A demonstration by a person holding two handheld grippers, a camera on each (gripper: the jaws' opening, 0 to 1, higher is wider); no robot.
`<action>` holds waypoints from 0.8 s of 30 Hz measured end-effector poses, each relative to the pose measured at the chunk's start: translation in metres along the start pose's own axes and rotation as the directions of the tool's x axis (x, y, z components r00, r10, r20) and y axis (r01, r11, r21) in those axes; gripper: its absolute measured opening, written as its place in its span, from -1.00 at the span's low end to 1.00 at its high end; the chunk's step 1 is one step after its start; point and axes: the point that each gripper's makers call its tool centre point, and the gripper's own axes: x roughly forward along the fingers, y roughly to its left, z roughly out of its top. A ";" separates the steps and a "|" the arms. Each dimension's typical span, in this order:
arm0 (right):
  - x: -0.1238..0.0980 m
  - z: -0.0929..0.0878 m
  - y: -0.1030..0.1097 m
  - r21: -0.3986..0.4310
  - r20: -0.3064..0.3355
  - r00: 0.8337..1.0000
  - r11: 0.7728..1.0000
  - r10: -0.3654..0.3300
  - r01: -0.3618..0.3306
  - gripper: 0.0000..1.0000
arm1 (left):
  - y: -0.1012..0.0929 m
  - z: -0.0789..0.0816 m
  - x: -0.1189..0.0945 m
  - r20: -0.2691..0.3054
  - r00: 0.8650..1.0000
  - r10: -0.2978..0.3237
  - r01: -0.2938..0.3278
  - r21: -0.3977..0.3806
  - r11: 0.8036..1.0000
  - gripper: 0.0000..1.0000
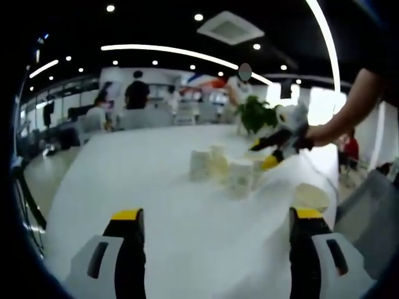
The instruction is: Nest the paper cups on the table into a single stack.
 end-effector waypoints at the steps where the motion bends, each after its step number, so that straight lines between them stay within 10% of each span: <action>1: 0.001 0.000 0.000 0.000 0.000 1.000 1.000 0.001 -0.001 0.00 | 0.000 0.000 0.000 0.004 1.000 -0.001 0.001 -0.004 1.000 0.89; 24: -0.013 0.001 0.009 0.009 0.004 1.000 1.000 0.000 0.000 -0.09 | -0.004 0.003 -0.004 0.004 1.000 -0.003 0.003 -0.001 1.000 0.86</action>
